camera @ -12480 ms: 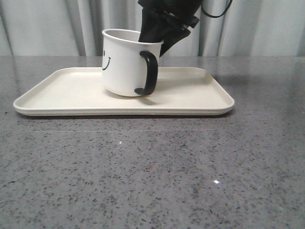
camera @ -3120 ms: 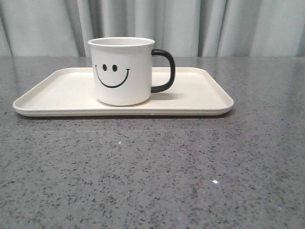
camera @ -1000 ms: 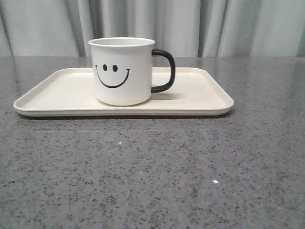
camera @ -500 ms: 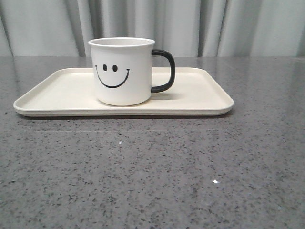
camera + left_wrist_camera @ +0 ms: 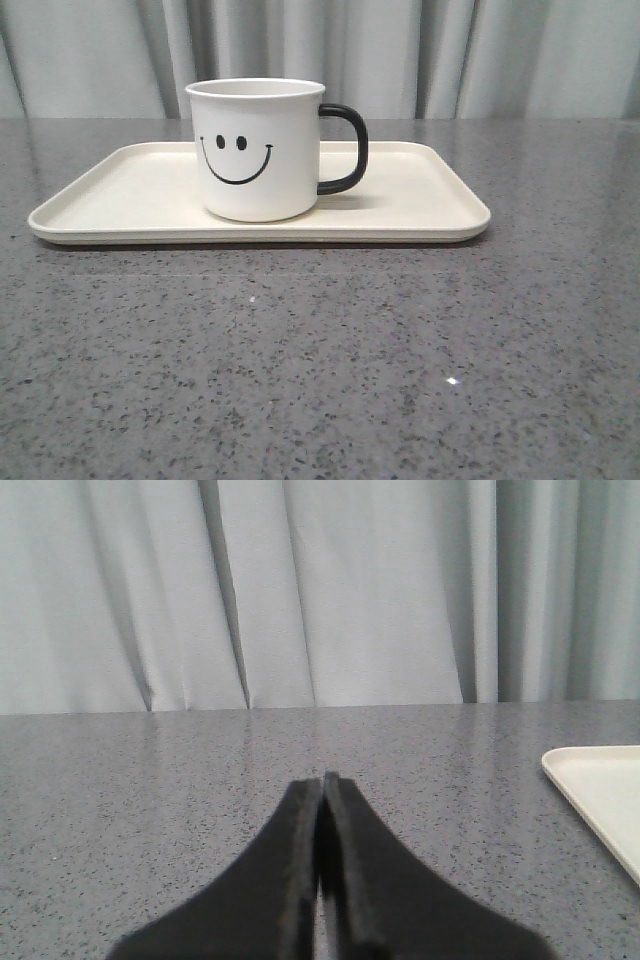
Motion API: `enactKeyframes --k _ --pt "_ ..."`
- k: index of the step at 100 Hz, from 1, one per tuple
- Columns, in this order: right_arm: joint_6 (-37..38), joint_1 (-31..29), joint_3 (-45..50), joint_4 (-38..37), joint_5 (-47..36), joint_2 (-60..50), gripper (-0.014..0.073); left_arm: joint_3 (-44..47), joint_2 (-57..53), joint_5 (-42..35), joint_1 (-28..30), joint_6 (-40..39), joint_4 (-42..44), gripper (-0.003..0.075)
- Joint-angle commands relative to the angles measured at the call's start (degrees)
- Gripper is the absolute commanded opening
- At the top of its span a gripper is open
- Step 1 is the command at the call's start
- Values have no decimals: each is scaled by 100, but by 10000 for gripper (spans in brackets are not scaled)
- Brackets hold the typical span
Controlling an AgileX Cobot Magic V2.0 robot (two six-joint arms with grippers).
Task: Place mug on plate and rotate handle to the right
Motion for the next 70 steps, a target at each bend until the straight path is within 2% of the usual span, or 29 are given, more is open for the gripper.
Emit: enactKeyframes --k 1,16,41,58,70 --pt "-18 -31 -127 174 -277 36 -60 54 -164 -422 -41 -45 -48 -20" --pt "-18 49 -127 174 -287 -244 -60 54 -164 -422 -41 -45 -48 -20" --pt "-24 533 45 13 -489 -1034 -60 54 -164 -422 -41 -45 -48 -20" --pt "-18 900 1147 -13 -1256 -1893 -60 54 -164 -422 -41 -45 -48 -20" --pt "-18 1111 2271 110 -2175 -2514 -60 54 -164 -422 -41 -45 -48 -20"
